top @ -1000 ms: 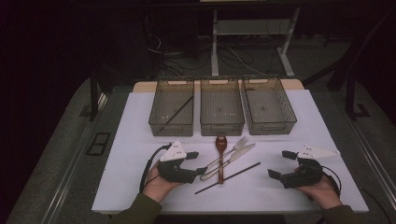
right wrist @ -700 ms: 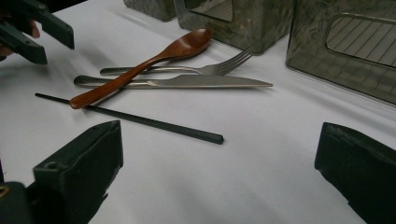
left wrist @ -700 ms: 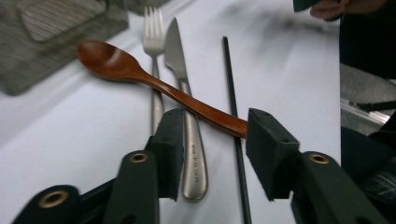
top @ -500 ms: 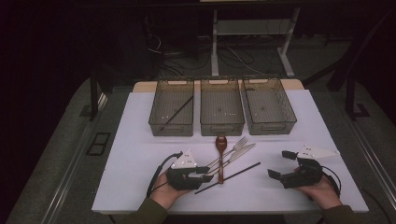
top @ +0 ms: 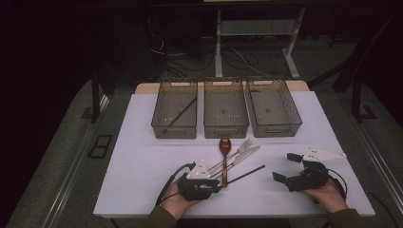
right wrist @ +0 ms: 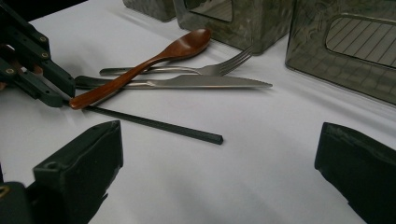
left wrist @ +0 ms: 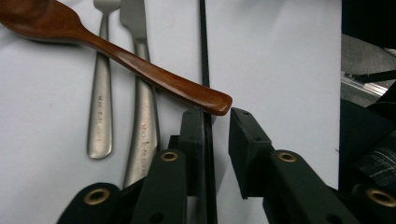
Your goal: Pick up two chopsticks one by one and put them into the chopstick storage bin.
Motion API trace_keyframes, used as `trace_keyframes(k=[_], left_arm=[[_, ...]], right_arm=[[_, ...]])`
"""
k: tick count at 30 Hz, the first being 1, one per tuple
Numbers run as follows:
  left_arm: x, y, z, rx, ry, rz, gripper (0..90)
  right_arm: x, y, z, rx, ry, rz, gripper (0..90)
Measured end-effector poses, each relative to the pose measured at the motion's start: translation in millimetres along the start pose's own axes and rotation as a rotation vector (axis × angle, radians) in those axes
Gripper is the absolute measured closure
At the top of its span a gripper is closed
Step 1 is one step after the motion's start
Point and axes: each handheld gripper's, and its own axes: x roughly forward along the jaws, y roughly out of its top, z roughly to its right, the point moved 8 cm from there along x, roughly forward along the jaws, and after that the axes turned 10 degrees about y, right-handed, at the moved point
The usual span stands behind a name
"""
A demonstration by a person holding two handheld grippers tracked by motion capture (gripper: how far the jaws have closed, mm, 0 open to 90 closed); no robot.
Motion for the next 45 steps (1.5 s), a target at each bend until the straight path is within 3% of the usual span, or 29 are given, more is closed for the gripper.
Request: trace_keyframes(k=[7, 12, 22, 24, 31, 39, 45], left_arm=[[3.3, -2.0, -1.0, -0.003, 0.014, -0.009, 79.7], [3.4, -2.5, 0.7, 0.025, 0.041, -0.015, 82.8], [3.6, -1.7, 0.9, 0.024, 0.037, -0.030, 85.8], [3.6, -1.8, 0.4, 0.008, 0.028, -0.029, 85.8], [-1.8, 0.6, 1.2, 0.030, 0.009, -0.015, 85.9], [-8.1, 2.0, 2.7, 0.006, -0.041, 0.000, 85.9], [-8.3, 4.3, 9.9, 0.027, -0.076, 0.005, 85.9]], right_arm=[[-0.1, 0.0, -0.2, -0.001, -0.001, 0.000, 0.5], [0.4, -0.2, -0.5, -0.001, 0.000, -0.002, 0.5], [0.0, 0.0, -0.3, -0.001, 0.000, -0.001, 0.5], [0.0, 0.2, -0.3, -0.005, 0.000, 0.001, 0.5], [-0.5, 0.3, -0.4, -0.003, 0.002, 0.002, 0.5], [-0.6, 0.2, -0.3, 0.000, 0.001, 0.000, 0.5], [-0.5, 0.0, -0.2, 0.001, 0.000, -0.001, 0.5]])
